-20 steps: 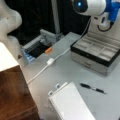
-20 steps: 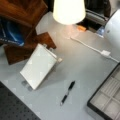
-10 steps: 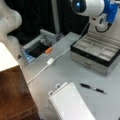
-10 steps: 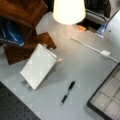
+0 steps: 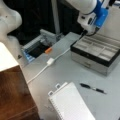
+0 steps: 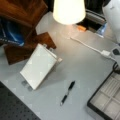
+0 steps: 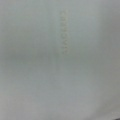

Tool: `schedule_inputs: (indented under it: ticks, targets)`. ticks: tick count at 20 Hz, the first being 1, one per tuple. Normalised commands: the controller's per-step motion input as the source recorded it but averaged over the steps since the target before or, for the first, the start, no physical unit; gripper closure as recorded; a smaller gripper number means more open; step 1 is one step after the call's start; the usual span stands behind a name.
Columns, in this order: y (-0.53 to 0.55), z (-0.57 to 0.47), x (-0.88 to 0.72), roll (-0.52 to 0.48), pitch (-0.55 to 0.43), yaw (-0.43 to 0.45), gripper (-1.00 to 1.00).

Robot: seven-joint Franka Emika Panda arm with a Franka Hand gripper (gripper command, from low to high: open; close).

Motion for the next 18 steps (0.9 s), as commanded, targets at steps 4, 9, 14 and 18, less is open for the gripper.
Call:
schedule_inputs:
  ticks: [4, 9, 14, 18]
  targets:
    - [-0.55, -0.07, 0.15, -0.538, 0.205, 0.364, -1.00]
    - [-0.46, -0.02, 0.17, -0.368, 0.165, 0.333, -1.00]
    - [-0.43, 0.09, 0.13, -0.329, 0.133, 0.297, -1.00]
    - [-0.33, 0.16, 0.10, -0.392, 0.055, 0.166, -1.00]
